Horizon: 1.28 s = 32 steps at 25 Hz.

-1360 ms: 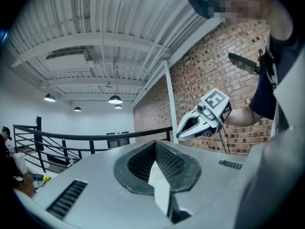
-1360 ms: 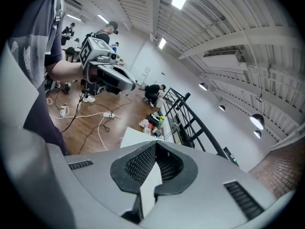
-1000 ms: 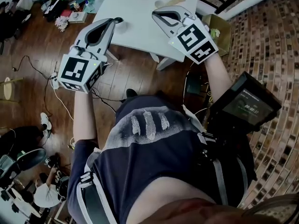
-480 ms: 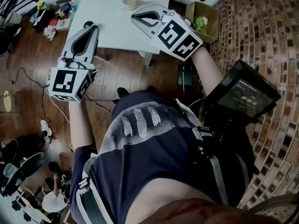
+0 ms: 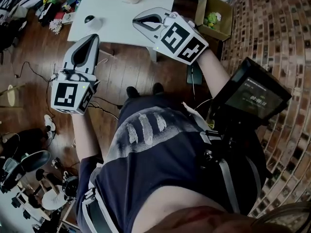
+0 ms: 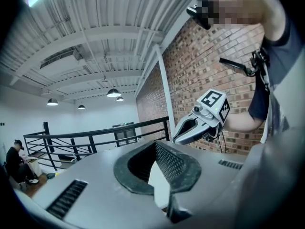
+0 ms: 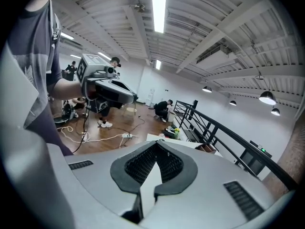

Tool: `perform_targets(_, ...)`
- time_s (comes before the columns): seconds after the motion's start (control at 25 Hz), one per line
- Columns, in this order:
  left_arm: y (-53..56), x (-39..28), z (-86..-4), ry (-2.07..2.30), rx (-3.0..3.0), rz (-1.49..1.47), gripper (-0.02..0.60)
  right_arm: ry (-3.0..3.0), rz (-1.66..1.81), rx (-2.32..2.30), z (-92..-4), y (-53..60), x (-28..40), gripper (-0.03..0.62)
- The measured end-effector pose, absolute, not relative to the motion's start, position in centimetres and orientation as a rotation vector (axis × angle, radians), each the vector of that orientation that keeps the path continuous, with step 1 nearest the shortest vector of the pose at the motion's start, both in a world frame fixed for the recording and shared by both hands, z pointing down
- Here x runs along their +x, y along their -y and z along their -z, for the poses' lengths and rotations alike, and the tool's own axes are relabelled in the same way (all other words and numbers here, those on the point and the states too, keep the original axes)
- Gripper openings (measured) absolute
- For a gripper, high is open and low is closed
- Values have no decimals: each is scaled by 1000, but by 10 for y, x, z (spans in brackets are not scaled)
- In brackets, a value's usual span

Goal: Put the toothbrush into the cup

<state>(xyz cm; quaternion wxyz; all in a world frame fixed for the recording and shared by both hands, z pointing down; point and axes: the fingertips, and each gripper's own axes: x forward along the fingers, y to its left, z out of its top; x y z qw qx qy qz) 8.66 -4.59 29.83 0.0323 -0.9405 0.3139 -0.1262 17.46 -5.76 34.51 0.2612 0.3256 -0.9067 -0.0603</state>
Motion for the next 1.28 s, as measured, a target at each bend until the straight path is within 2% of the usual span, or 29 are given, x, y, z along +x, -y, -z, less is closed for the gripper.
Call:
perform_targets(0.4, 26, 53, -300, -976, -2886, 345, -12, 2433, 174, 878, -346, 38, 144, 0)
perform_targets(0.92, -12, -44, -299, -971, -2929, 187, -12, 2339, 233, 879, -335, -1, 50, 0)
perform_targets(1.28, -26, -63, -307, -865, -2978, 137, -12, 2300, 162, 905, -352, -28, 26, 0)
